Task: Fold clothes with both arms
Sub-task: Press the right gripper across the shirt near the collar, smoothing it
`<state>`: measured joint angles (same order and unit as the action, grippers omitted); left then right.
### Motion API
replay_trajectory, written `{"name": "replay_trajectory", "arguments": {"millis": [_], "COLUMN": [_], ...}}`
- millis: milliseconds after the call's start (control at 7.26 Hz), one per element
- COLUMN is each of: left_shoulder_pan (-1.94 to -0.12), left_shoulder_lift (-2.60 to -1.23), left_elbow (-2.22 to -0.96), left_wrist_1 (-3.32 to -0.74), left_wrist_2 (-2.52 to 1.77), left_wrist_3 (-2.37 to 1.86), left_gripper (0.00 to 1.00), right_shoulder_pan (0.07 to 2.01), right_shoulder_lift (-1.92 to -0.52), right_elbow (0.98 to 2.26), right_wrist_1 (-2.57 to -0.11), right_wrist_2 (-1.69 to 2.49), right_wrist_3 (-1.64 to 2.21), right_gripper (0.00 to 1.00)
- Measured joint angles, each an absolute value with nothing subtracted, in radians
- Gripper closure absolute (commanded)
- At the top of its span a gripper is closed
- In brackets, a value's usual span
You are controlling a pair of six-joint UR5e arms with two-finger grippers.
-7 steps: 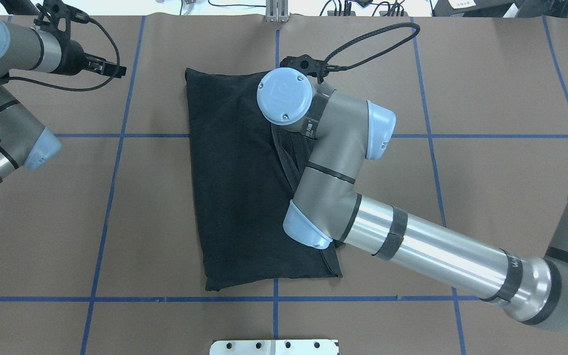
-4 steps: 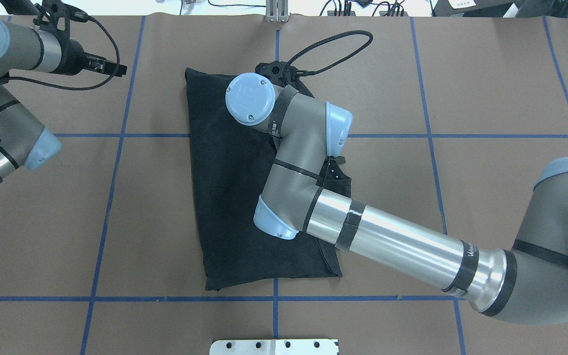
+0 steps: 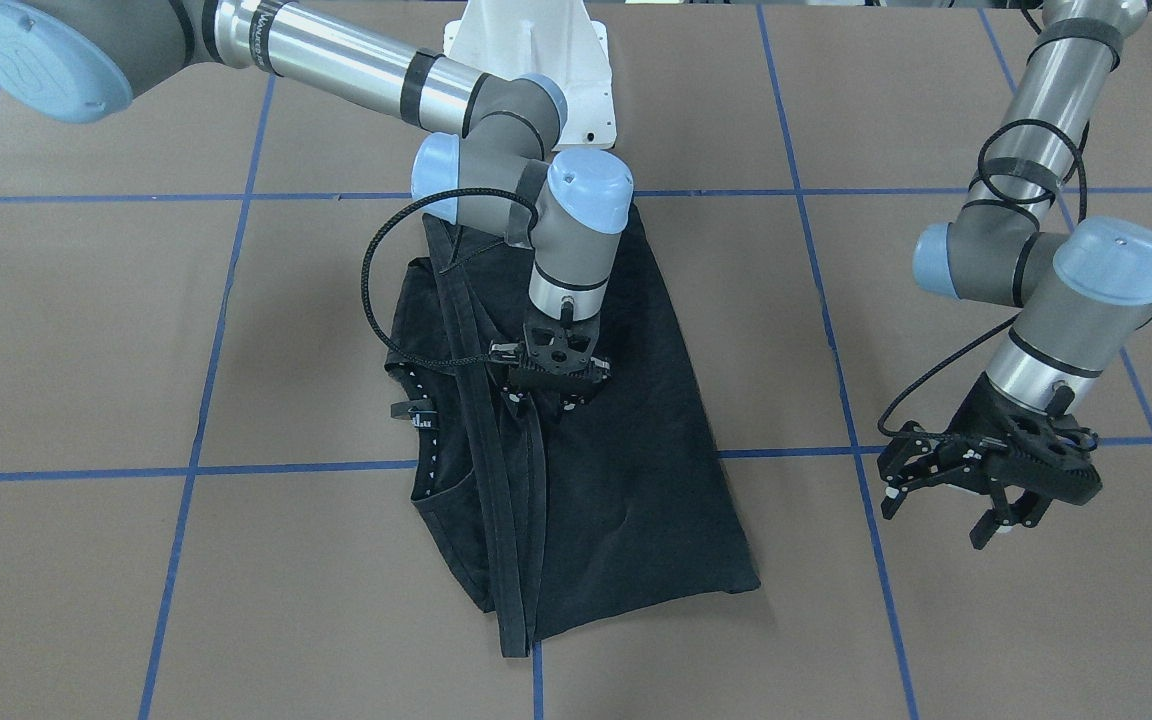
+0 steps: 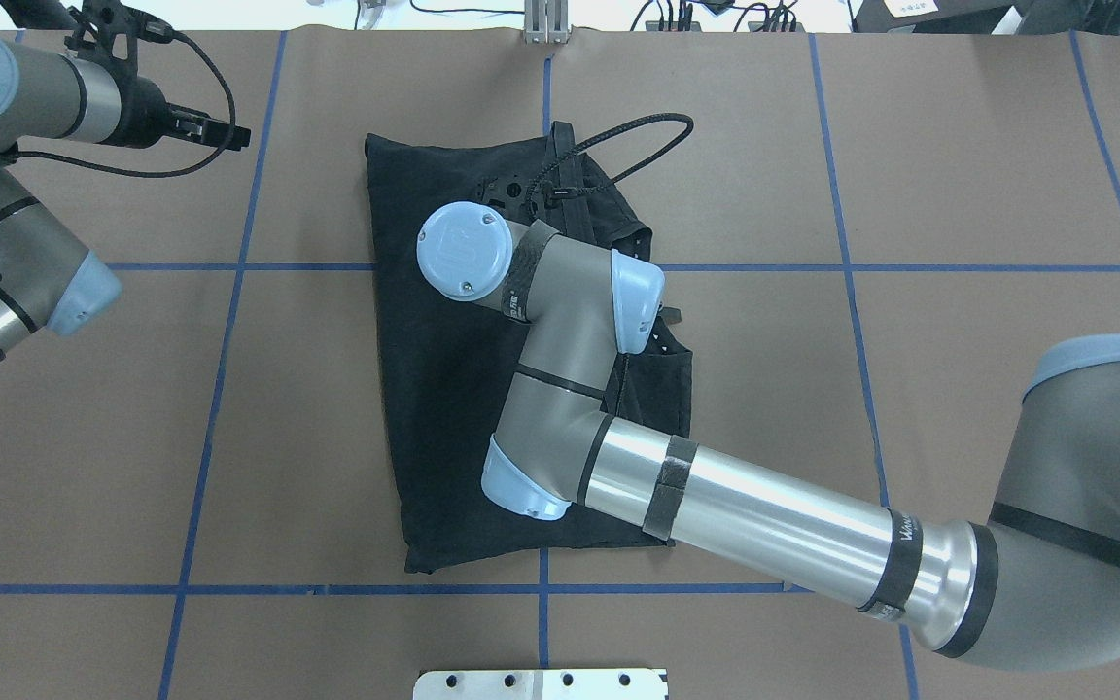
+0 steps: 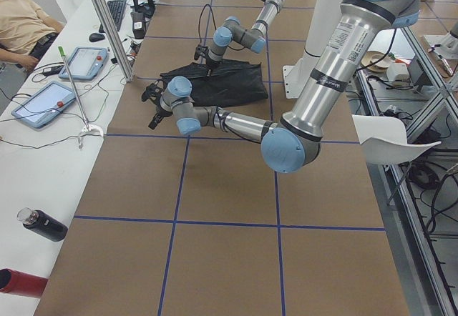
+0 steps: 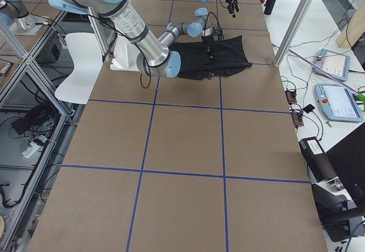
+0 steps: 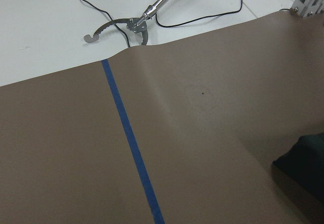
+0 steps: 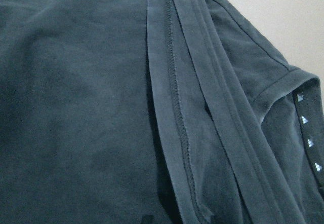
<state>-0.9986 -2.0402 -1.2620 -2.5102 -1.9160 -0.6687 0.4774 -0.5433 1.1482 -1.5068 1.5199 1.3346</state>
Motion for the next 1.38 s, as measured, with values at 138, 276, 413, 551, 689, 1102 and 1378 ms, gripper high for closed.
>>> {"name": "replay_trajectory", "arguments": {"millis": [138, 276, 413, 551, 689, 1102, 1378], "left_shoulder_pan": [-0.998, -0.996, -0.991, -0.987, -0.985, -0.985, -0.985], "left_shoulder_lift": [-2.04, -2.04, -2.04, -2.04, -2.04, -2.04, -2.04], "left_elbow": [-1.261, -1.261, -1.261, -1.262, -1.262, -1.262, -1.263], "left_wrist_1": [-2.51, -2.51, -2.511, -2.512, -2.512, -2.513, -2.513], "left_wrist_2": [-1.916, -1.916, -1.915, -1.915, -1.914, -1.914, -1.914], "left_wrist_3": [-0.669, -0.673, -0.682, -0.689, -0.692, -0.693, -0.693], "left_gripper": [0.0, 0.0, 0.0, 0.0, 0.0, 0.0, 0.0], "right_shoulder_pan": [0.48, 0.488, 0.498, 0.511, 0.527, 0.549, 0.546], "right_shoulder_lift": [-0.544, -0.546, -0.549, -0.559, -0.594, -0.84, -0.921], "right_elbow": [1.149, 1.153, 1.158, 1.167, 1.202, 1.441, 1.516], "right_wrist_1": [-1.51, -1.515, -1.521, -1.523, -1.524, -1.519, -1.512], "right_wrist_2": [1.52, 1.522, 1.523, 1.525, 1.531, 1.535, 1.532], "right_wrist_3": [1.296, 1.26, 1.233, 1.211, 1.185, 1.124, 1.128], "right_gripper": [1.0, 1.0, 1.0, 1.0, 1.0, 0.53, 0.0]}}
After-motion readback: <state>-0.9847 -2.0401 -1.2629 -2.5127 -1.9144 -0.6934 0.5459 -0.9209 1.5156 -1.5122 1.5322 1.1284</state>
